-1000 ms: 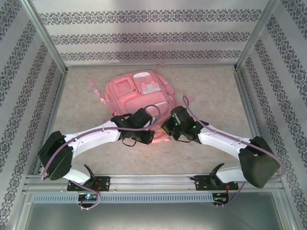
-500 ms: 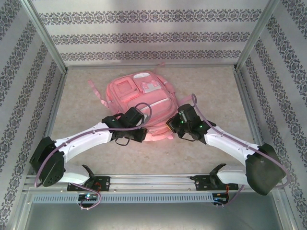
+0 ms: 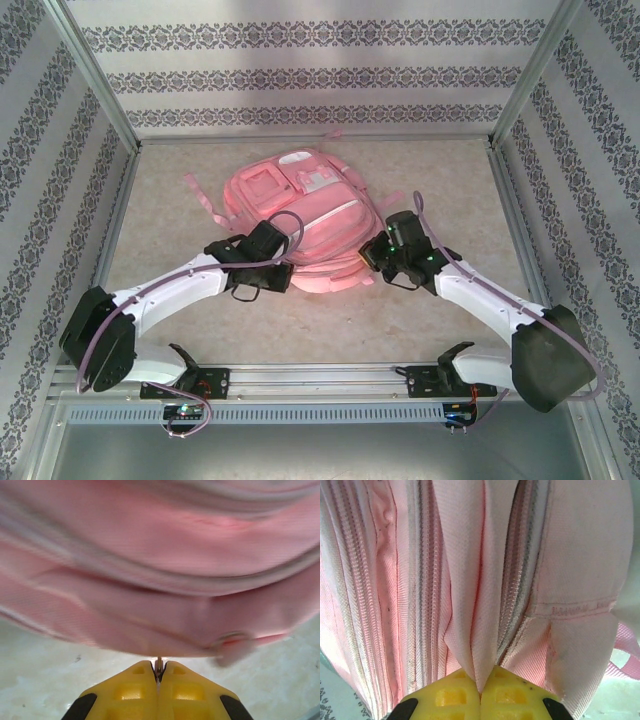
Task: Pack the student bag
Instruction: Zip the student bag at the center of the table.
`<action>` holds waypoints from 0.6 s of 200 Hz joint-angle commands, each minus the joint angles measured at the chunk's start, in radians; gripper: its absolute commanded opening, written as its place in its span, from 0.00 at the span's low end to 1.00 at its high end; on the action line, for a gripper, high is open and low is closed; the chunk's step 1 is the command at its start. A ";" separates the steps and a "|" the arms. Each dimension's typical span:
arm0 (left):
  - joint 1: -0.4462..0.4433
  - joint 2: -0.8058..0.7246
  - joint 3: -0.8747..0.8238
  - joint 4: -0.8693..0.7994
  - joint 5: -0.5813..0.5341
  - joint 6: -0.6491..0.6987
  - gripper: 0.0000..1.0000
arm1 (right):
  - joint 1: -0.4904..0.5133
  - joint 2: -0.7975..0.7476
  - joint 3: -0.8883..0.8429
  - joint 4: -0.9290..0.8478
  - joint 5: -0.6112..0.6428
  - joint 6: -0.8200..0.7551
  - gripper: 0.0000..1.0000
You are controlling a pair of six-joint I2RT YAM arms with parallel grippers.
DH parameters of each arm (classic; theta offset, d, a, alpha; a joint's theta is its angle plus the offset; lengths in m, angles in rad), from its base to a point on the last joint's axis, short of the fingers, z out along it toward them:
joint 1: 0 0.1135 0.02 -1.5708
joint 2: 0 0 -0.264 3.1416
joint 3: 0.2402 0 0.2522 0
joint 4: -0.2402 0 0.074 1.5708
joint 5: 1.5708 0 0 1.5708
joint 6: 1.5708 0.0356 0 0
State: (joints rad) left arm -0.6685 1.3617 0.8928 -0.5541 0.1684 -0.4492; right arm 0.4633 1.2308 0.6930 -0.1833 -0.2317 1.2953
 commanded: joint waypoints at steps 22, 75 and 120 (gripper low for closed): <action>0.073 -0.015 -0.012 -0.029 -0.097 -0.037 0.00 | -0.090 -0.014 -0.006 -0.025 0.060 -0.091 0.00; 0.152 0.018 -0.008 0.031 -0.121 -0.080 0.00 | -0.154 0.030 0.034 -0.033 -0.016 -0.191 0.00; 0.239 0.060 -0.004 0.081 -0.119 -0.107 0.00 | -0.192 0.053 0.043 -0.036 -0.049 -0.267 0.00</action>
State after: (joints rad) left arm -0.4927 1.4029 0.8825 -0.5049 0.1375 -0.5152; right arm 0.3153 1.2720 0.7055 -0.2020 -0.3519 1.0985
